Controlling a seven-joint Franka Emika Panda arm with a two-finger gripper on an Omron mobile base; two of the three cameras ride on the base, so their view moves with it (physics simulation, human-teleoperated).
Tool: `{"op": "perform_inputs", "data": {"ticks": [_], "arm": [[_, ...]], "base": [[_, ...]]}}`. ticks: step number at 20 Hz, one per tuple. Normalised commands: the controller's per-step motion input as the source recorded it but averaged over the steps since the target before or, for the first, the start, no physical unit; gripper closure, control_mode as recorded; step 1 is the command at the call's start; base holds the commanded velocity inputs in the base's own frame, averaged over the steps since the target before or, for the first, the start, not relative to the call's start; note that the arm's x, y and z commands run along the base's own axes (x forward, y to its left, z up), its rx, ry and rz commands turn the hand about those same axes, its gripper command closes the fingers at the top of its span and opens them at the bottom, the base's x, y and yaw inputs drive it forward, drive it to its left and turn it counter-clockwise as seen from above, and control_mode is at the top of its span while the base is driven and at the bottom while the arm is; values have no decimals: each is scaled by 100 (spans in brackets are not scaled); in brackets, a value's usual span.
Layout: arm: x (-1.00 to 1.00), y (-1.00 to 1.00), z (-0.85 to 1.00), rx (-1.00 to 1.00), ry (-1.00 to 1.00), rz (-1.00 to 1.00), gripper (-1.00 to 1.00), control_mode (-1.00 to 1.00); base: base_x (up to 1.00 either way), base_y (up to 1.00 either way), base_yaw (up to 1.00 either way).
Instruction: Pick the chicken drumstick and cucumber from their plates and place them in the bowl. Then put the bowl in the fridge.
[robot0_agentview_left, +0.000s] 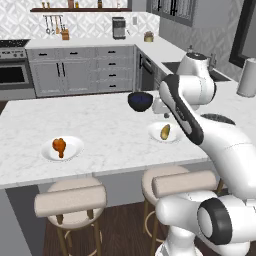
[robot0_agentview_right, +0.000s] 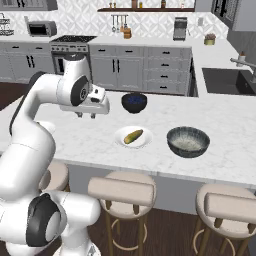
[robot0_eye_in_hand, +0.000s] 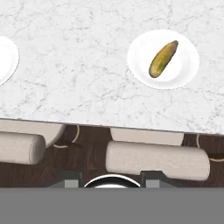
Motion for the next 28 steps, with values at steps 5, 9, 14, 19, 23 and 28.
{"op": "perform_inputs", "data": {"ticks": [5,9,14,19,23,28], "arm": [[-65,29,-10,3,0,1,-100,-100],[-98,76,-37,3,0,8,-100,-100],[-47,100,-25,2,-2,4,-100,-100],[0,100,-18,5,0,1,-100,-100],[30,100,0,0,0,0,-100,-100],[62,92,-7,0,0,0,-100,-100]], "base": [[0,0,0],[0,0,0],[0,0,0],[0,0,0],[0,0,0],[0,0,0]]}}
